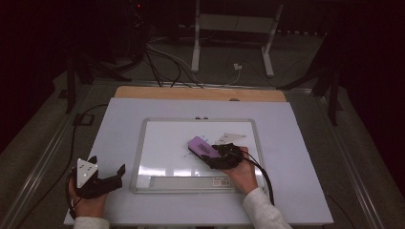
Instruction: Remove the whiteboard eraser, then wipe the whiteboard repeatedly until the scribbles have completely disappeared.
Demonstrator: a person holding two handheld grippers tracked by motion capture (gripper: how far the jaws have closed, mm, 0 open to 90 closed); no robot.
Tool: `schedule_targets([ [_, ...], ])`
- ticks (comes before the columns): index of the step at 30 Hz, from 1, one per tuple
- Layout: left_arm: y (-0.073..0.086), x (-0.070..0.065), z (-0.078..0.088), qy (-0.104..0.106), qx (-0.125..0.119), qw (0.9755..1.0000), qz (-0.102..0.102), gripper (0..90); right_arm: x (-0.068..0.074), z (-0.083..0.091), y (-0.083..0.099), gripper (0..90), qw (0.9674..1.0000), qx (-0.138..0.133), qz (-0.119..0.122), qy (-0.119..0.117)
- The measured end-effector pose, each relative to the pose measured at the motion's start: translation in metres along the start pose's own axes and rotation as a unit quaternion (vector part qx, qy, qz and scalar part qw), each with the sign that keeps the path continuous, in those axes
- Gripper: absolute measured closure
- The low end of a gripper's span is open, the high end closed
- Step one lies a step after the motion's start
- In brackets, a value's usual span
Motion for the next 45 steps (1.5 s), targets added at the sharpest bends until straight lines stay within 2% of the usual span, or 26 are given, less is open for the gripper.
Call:
schedule_targets([
  [17,0.000,0.000,-0.001,0.000,0.002,1.0000,0.000,0.6,0.011,-0.010,0.002,41.3,0.9997,0.019,0.013,-0.012],
  [26,0.000,0.000,0.000,-0.001,0.001,1.0000,0.000,0.6,0.017,-0.012,0.002,41.3,0.9994,0.020,0.022,-0.019],
  [31,0.000,0.000,0.000,-0.001,0.002,1.0000,0.000,0.6,0.024,-0.013,0.002,41.3,0.9986,0.019,0.040,-0.029],
  [36,0.000,0.000,0.000,-0.001,0.002,1.0000,0.000,0.6,0.027,-0.019,0.004,41.3,0.9980,0.032,0.052,-0.019],
  [43,0.000,0.000,0.000,0.000,0.001,1.0000,0.000,0.6,0.024,-0.021,0.002,40.2,0.9979,0.048,0.033,-0.030],
  [45,0.000,0.000,0.000,-0.001,0.001,1.0000,0.000,0.6,0.024,-0.021,0.001,33.4,0.9976,0.050,0.037,-0.029],
])
Point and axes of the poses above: each handheld gripper's, and its own axes: z roughly backward along the jaws, y roughly out of its underside, x roughly to its left, the point moved 1 cm from there along -z, roughly forward along the jaws, and after that the axes turned 4 degrees about y, right-handed, at the moved point
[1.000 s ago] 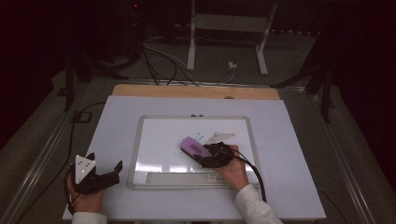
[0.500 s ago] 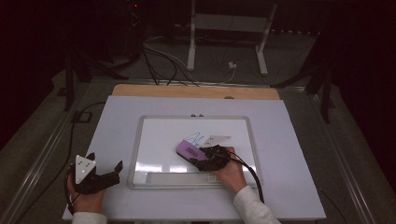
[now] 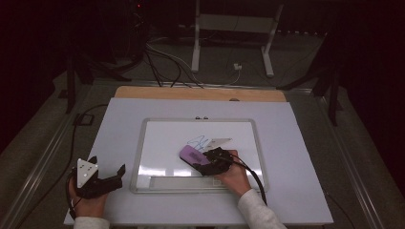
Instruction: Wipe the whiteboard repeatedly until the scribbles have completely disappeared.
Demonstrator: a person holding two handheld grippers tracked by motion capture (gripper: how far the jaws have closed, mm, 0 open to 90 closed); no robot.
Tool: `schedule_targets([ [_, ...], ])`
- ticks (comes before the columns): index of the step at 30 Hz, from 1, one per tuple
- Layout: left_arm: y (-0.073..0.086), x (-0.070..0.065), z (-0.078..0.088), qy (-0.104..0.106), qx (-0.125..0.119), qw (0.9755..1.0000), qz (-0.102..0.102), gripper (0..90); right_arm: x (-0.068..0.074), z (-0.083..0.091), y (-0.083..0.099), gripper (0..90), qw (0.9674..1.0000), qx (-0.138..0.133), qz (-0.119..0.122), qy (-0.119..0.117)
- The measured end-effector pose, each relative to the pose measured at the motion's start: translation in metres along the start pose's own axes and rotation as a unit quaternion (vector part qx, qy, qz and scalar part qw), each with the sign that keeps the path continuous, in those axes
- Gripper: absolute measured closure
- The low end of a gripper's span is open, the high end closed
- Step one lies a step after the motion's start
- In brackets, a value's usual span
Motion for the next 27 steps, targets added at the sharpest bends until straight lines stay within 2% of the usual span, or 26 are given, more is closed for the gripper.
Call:
schedule_targets([
  [2,0.000,0.000,0.000,0.000,0.001,1.0000,0.000,0.6,0.001,-0.001,-0.001,28.6,1.0000,0.001,0.006,0.006],
  [5,0.000,0.000,0.000,0.001,0.001,1.0000,-0.001,0.6,0.003,-0.003,-0.006,28.5,1.0000,0.001,0.001,0.007],
  [11,0.000,0.000,0.000,0.000,0.000,1.0000,0.000,0.6,0.008,-0.011,-0.014,40.7,0.9997,0.012,0.017,0.013],
  [21,0.000,0.000,0.000,0.000,0.000,1.0000,0.000,0.6,0.009,-0.013,-0.018,41.4,0.9993,0.023,0.024,0.015],
  [24,0.000,0.000,0.000,0.000,0.001,1.0000,-0.001,0.6,0.010,-0.013,-0.019,41.6,0.9991,0.027,0.024,0.024],
  [25,0.000,0.000,0.000,0.000,0.000,1.0000,-0.001,0.6,0.010,-0.013,-0.019,41.6,0.9989,0.026,0.021,0.034],
  [27,0.000,0.000,0.000,0.000,-0.001,1.0000,0.000,0.6,0.007,-0.013,-0.019,41.7,0.9989,0.027,0.011,0.038],
])
Point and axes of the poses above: each handheld gripper's, and its own axes: z roughly backward along the jaws, y roughly out of its underside, x roughly to its left, the point moved 1 cm from there along -z, roughly forward along the jaws, and after that the axes turned 4 degrees about y, right-handed, at the moved point
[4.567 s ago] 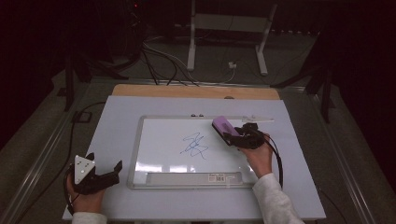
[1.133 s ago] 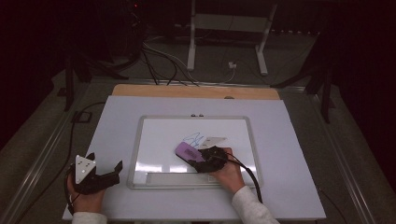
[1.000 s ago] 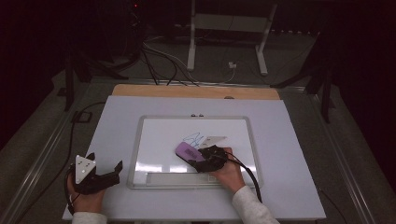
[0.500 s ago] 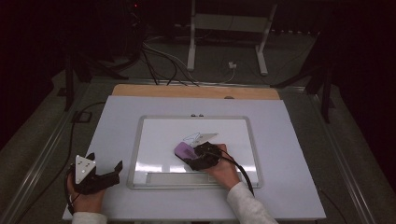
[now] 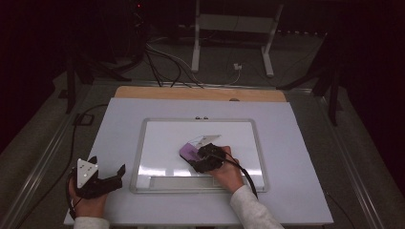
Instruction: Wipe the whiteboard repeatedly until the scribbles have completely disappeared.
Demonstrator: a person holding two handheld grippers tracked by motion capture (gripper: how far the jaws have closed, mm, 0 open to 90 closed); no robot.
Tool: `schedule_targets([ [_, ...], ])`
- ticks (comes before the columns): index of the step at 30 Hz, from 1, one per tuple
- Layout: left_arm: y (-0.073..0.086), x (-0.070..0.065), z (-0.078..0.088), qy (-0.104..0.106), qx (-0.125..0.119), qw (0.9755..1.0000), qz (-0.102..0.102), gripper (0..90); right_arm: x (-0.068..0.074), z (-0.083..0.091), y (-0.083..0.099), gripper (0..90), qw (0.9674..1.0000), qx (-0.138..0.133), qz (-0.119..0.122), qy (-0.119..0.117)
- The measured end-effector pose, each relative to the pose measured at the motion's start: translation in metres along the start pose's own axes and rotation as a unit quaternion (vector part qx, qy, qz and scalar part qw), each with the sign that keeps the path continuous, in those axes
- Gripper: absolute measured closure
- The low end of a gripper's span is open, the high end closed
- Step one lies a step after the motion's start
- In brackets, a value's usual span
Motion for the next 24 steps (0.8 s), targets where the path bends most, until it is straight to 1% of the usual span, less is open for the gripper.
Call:
schedule_targets([
  [1,0.000,0.000,0.000,0.000,0.001,1.0000,0.000,0.6,-0.002,0.000,0.000,41.7,1.0000,0.001,-0.006,0.007],
  [3,0.000,0.000,0.000,0.000,0.001,1.0000,0.000,0.6,-0.005,0.000,0.000,41.7,0.9998,0.003,-0.012,0.013],
  [7,0.000,0.000,0.000,0.000,0.000,1.0000,0.000,0.6,-0.010,0.002,0.001,41.8,0.9989,0.009,-0.023,0.041],
  [10,0.000,0.000,0.000,0.000,0.001,1.0000,0.000,0.6,-0.014,0.002,0.001,41.8,0.9984,0.011,-0.033,0.044],
  [13,0.000,0.000,-0.001,0.000,0.002,1.0000,-0.001,0.6,-0.010,0.003,0.000,41.8,0.9982,0.011,-0.025,0.054],
  [16,0.000,-0.001,-0.001,0.000,0.002,1.0000,-0.001,0.6,-0.002,0.003,0.000,41.8,0.9992,0.010,-0.008,0.037],
  [18,0.000,-0.001,-0.001,0.000,0.002,1.0000,-0.001,0.6,0.003,0.003,0.000,41.8,0.9995,0.010,0.006,0.030],
  [19,0.000,0.000,-0.001,0.000,0.002,1.0000,-0.001,0.6,0.004,0.004,-0.001,41.8,0.9993,0.010,0.013,0.033],
  [21,0.000,0.000,0.000,-0.001,0.001,1.0000,-0.001,0.6,0.004,0.004,-0.001,41.8,0.9993,0.012,0.013,0.034],
  [23,0.000,0.000,0.000,-0.001,0.001,1.0000,0.000,0.6,0.003,0.003,-0.001,41.8,0.9986,0.012,0.007,0.052],
  [24,0.000,0.000,0.000,0.000,0.001,1.0000,0.000,0.6,0.003,0.003,-0.002,41.8,0.9983,0.013,0.004,0.056],
])
Point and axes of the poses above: each handheld gripper's, and its own axes: z roughly backward along the jaws, y roughly out of its underside, x roughly to its left, the point moved 1 cm from there along -z, roughly forward along the jaws, and after that the axes turned 4 degrees about y, right-handed, at the moved point
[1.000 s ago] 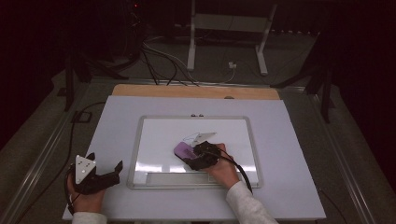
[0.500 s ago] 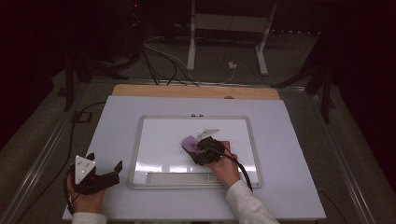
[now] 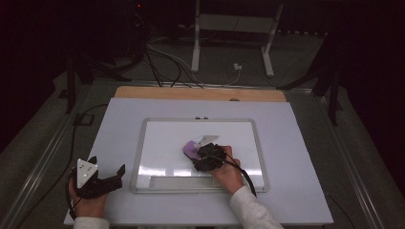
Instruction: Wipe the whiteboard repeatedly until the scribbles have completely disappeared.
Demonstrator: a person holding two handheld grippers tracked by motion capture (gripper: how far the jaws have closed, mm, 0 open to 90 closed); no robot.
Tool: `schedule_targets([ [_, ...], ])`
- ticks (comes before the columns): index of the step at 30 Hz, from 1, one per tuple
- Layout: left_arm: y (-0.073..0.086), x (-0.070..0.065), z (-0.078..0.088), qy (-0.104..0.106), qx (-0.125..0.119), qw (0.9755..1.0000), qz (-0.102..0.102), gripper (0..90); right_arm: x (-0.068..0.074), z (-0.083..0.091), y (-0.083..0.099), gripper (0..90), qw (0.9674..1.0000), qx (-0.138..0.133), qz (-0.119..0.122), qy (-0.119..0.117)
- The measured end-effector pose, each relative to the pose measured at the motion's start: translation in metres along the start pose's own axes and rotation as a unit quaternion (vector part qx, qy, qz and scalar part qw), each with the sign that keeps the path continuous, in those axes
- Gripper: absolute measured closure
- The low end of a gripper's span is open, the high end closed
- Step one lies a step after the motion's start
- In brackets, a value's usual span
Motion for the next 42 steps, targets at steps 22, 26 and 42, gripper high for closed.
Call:
schedule_targets([
  [22,0.000,0.001,0.001,-0.001,-0.002,1.0000,0.001,0.6,0.002,0.002,0.001,41.8,0.9999,0.004,0.010,0.004],
  [26,0.000,0.000,0.000,0.000,-0.001,1.0000,0.000,0.6,-0.004,0.002,0.001,41.8,0.9997,0.007,-0.007,0.021],
  [42,0.000,0.000,0.001,0.000,-0.002,1.0000,0.000,0.6,-0.020,0.003,0.007,41.8,0.9984,0.014,-0.036,0.042],
])
Point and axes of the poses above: each handheld gripper's, and its own axes: z roughly backward along the jaws, y roughly out of its underside, x roughly to its left, the point moved 1 cm from there along -z, roughly forward along the jaws, and after that the axes turned 4 degrees about y, right-handed, at the moved point
